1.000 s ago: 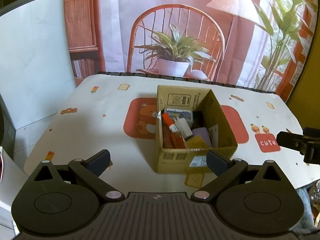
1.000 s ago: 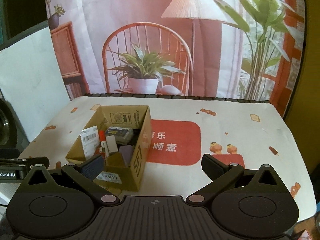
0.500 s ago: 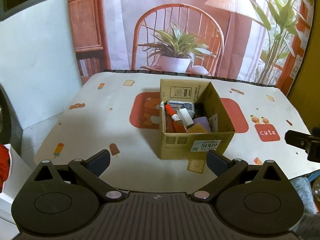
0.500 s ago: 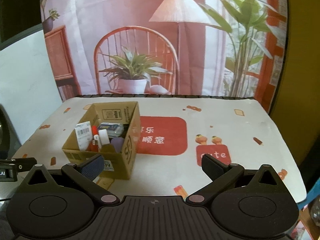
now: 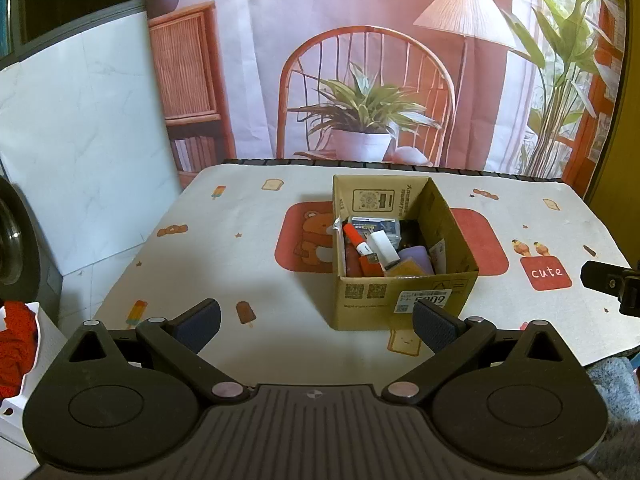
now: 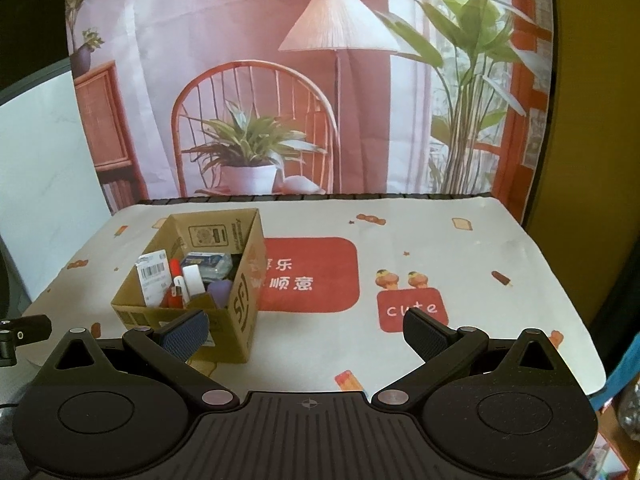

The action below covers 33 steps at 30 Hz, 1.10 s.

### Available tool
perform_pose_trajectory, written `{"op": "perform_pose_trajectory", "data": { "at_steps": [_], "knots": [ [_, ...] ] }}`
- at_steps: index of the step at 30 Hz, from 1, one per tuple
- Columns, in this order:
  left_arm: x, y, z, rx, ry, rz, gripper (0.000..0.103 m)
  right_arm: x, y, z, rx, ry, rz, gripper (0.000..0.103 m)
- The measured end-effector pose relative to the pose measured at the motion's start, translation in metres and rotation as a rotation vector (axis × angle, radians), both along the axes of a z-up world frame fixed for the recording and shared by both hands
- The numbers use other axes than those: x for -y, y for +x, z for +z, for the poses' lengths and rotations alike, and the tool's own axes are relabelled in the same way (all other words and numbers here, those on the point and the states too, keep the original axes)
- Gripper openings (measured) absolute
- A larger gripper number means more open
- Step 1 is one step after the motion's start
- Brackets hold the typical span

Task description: Organize rigid objects

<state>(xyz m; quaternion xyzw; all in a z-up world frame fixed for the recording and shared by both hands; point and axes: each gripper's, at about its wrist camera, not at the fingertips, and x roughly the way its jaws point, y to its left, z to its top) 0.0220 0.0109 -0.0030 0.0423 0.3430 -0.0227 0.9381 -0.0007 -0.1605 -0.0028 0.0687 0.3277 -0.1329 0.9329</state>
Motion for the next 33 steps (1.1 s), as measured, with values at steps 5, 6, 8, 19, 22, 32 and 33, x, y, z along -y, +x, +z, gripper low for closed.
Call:
{"op": "perform_pose_trajectory", "data": {
  "at_steps": [5, 6, 8, 19, 22, 32, 33],
  "knots": [
    [-0.0026, 0.0002, -0.0006, -0.006, -0.009, 0.010, 0.103, -0.0015, -0.0003, -0.0015, 0.002, 0.000, 0.002, 0.103],
    [-0.0026, 0.0007, -0.0008, -0.007, -0.009, 0.010, 0.103, -0.0012, 0.0002, -0.0022, 0.000, 0.003, 0.003, 0.103],
    [-0.0023, 0.0006, -0.0009, -0.006, -0.008, 0.007, 0.103, -0.0013, 0.0005, -0.0026, -0.001, 0.007, 0.000, 0.103],
    [-0.0020, 0.0003, -0.0012, -0.005, -0.005, 0.005, 0.103, -0.0023, 0.0002, -0.0037, -0.004, 0.012, 0.002, 0.103],
    [-0.0020, 0.0000, -0.0011, -0.005, -0.005, 0.005, 0.103, -0.0026, 0.0001, -0.0039, -0.003, 0.012, 0.002, 0.103],
    [-0.0013, 0.0002, -0.0012, -0.006, -0.004, 0.004, 0.103, -0.0022, 0.0000, -0.0040, -0.003, 0.012, 0.002, 0.103],
    [-0.0013, 0.0002, -0.0011, -0.005, -0.005, 0.004, 0.103, -0.0022, 0.0000, -0.0039, -0.003, 0.012, 0.001, 0.103]
  ]
}}
